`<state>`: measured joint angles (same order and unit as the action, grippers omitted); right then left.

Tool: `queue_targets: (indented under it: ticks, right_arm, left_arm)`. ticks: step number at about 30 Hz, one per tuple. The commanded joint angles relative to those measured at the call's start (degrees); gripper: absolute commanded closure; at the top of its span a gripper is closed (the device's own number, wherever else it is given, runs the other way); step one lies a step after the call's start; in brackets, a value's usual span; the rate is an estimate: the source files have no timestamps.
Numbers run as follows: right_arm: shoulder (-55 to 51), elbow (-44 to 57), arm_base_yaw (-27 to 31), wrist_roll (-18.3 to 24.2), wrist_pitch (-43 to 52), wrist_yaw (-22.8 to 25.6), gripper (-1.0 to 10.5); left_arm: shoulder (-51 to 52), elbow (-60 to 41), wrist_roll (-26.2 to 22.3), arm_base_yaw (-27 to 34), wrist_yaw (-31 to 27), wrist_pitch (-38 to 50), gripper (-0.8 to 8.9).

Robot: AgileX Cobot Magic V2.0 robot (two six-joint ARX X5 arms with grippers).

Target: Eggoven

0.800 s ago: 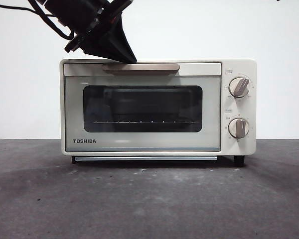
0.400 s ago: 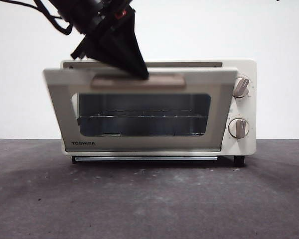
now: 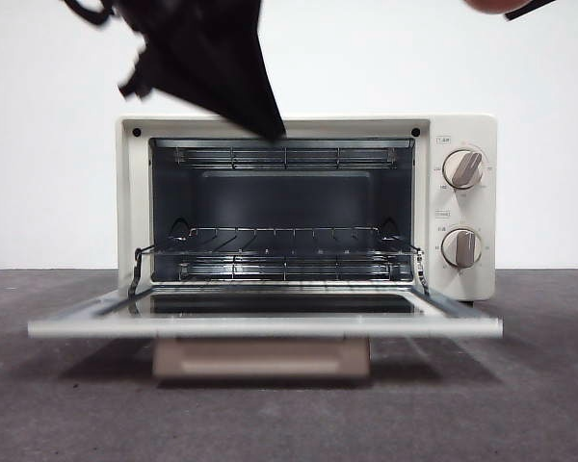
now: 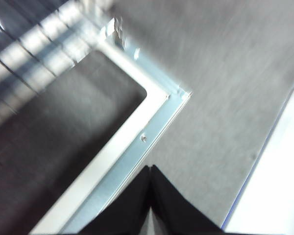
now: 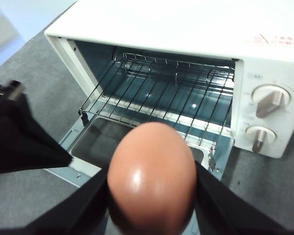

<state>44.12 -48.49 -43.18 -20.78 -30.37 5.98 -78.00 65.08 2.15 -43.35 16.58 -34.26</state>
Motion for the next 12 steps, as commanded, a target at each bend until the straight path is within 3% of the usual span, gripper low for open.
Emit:
queue_targets:
  ticks: [1, 7, 12]
  right_arm:
    - [3.4, -0.8, -0.6, 0.6, 3.4, -0.5, 9.4]
    - [16.2, -0.8, -0.2, 0.1, 13.8, -3.8, 9.4]
    - [28.8, -1.9, 3.3, -2.3, 23.4, -7.6, 9.4]
  left_arm:
    - [3.3, 0.8, 0.3, 1.6, -0.2, 0.3, 8.06]
    - [16.3, 0.7, 0.1, 11.8, -0.2, -3.8, 8.06]
    - [26.6, -3.3, -1.6, 22.2, -0.1, -9.2, 8.06]
